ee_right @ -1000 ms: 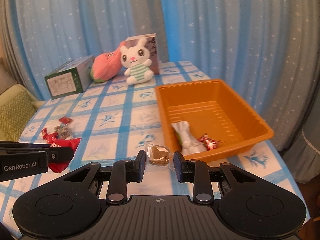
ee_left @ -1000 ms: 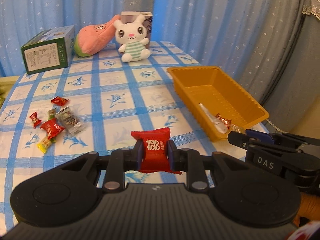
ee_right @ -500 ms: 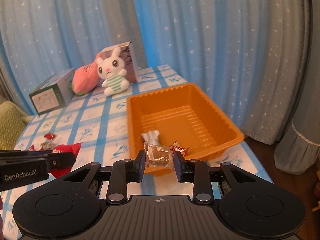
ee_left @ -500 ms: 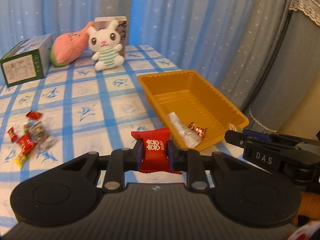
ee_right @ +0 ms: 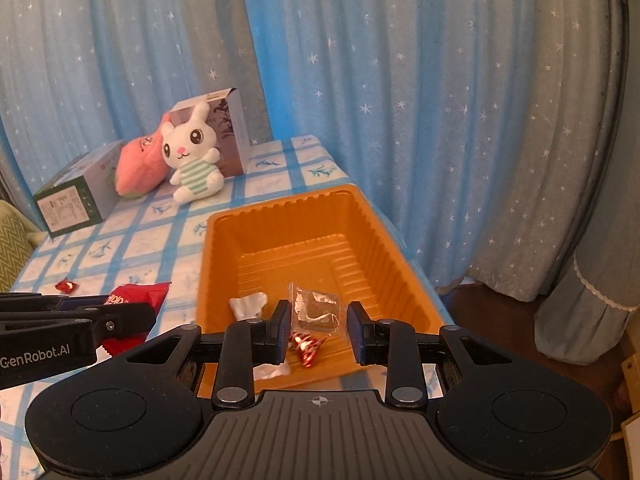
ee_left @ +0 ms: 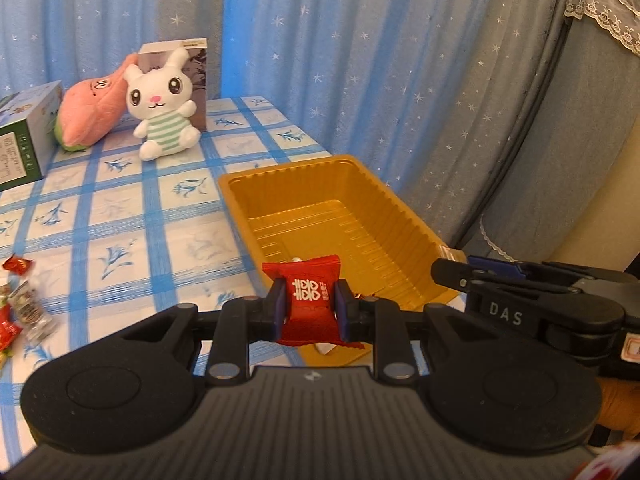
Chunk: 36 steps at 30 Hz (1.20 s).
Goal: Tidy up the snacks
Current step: 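Carry both candies over the orange tray and open both tools to release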
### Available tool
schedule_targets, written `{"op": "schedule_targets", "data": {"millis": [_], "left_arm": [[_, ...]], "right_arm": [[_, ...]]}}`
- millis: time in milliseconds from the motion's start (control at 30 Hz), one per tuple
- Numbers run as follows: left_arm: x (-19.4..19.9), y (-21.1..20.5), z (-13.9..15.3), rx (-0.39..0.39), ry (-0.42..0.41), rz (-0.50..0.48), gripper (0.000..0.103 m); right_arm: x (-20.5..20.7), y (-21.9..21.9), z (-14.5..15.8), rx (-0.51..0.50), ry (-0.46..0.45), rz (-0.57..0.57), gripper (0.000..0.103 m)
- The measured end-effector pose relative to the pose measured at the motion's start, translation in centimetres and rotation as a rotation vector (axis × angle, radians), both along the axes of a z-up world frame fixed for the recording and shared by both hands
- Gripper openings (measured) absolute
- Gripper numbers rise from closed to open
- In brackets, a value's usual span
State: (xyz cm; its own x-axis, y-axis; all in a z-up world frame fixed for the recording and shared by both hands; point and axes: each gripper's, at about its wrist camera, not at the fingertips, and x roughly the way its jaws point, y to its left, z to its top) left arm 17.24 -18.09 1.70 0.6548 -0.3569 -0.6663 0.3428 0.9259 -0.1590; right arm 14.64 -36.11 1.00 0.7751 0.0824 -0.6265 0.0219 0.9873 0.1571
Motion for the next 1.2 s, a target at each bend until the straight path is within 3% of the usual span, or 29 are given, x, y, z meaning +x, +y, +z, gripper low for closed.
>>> {"op": "schedule_targets", "data": {"millis": [833, 933, 1200], "left_arm": [[6.3, -4.2, -4.3, -0.001, 0.088, -0.04, 0.023], [6.5, -4.0, -4.4, -0.005, 0.087, -0.031, 0.038], [5.7, -1.6, -3.9, -0.021, 0.087, 0.028, 0.041]], "right_arm": [[5.2, -3.8, -2.9, 0.011, 0.065, -0.009, 0.031], [5.3, -3.9, -3.1, 0.015, 0.069, -0.012, 0.031], [5.2, -4.0, -3.0, 0.024, 0.069, -0.016, 0.031]]}}
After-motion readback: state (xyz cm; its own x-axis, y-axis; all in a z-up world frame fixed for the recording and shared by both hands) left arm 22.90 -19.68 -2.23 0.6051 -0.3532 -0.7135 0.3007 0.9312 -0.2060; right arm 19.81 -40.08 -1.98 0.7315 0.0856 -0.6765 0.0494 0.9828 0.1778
